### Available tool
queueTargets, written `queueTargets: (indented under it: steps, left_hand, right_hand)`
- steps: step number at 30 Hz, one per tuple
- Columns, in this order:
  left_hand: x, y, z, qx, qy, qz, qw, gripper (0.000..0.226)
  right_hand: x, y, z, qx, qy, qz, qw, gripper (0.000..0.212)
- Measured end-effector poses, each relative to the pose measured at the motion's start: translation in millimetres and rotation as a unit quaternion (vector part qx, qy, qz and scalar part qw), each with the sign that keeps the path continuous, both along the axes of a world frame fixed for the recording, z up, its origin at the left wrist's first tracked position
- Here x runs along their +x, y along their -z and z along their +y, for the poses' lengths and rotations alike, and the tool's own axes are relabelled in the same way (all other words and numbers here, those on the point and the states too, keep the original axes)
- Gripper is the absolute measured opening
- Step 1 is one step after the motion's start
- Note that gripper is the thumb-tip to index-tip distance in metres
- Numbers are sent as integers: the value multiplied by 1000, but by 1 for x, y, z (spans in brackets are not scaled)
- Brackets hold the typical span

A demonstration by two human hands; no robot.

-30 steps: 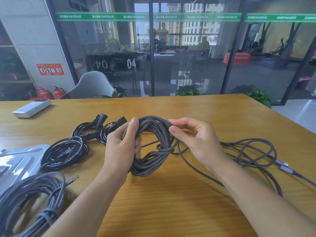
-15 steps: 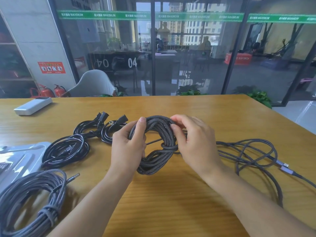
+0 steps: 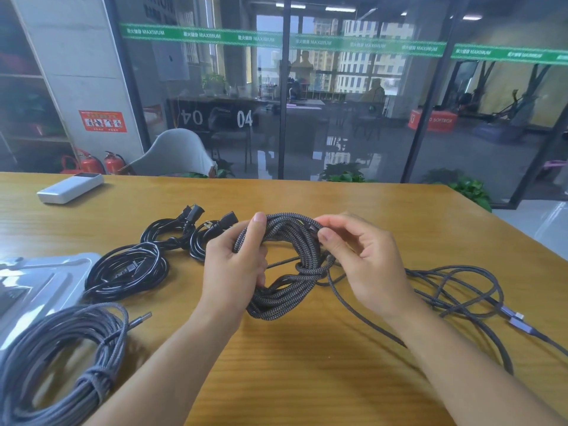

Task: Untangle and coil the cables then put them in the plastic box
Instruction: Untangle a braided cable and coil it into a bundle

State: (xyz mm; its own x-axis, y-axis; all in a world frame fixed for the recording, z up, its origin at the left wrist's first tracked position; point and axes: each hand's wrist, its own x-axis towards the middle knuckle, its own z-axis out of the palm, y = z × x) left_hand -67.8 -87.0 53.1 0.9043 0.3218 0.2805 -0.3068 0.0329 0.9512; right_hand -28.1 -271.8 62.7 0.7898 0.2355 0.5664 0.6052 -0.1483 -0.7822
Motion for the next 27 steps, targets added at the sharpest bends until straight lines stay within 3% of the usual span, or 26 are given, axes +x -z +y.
queueTargets:
  steps: [7,11,14,25,27]
  left_hand:
    - [2,3,3,0,17,-4,1000,41]
    - [2,4,0,0,23,-2,1000,41]
    - [1,2,-2,8,22,-3,1000,44]
    - [-1,-2,-1,9,22,11,1000,46]
    - [0,0,1,3,18,24,1000,46]
  right_hand:
    - [8,1,-3,102,-69,157,980,21]
    - [15,1,-9,178,-134,254,941,37]
    - [20,2,-12,191,-164,310,917,34]
    - [18,6,-12,210,-234,311,897,22]
    - [16,5,-9,180,-214,291,915,18]
